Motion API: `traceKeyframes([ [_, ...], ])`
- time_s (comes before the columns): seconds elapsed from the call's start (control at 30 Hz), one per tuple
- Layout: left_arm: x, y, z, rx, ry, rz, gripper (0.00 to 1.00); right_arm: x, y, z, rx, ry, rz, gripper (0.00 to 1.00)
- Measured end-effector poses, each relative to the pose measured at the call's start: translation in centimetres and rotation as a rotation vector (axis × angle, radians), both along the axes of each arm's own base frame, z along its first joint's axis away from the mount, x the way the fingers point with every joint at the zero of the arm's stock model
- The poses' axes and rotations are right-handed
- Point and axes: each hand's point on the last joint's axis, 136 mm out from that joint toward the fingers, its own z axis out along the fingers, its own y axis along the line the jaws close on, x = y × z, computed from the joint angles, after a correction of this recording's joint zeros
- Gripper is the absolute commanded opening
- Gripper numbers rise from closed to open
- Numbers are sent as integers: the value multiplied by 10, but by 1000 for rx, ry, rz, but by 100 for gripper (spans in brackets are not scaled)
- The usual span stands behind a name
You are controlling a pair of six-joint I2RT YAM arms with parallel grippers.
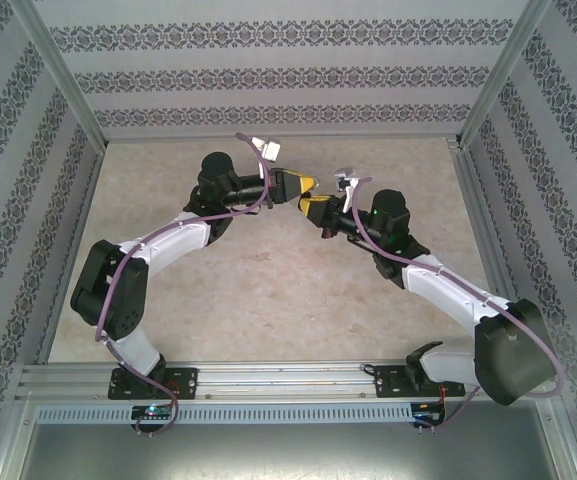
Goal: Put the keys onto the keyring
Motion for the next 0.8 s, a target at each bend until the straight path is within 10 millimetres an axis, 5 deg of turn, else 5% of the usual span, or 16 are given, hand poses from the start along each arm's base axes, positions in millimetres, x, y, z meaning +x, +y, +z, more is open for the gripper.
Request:
traceKeyframes([
  [0.2,0,-1,1,-2,-1,6,0,-3,0,-1,-4,4,11,36],
  [0.4,1,-1,3,-10,-10,13,0,-10,-28,-4,10,23,-38,44],
  [0.57,2,0,7,-26,-28,27,0,-13,-62,22,64,-22,-127,46],
  [0.8,8,5,-1,-55,7,82,0,-5,-69,42,146,-5,-174,46],
])
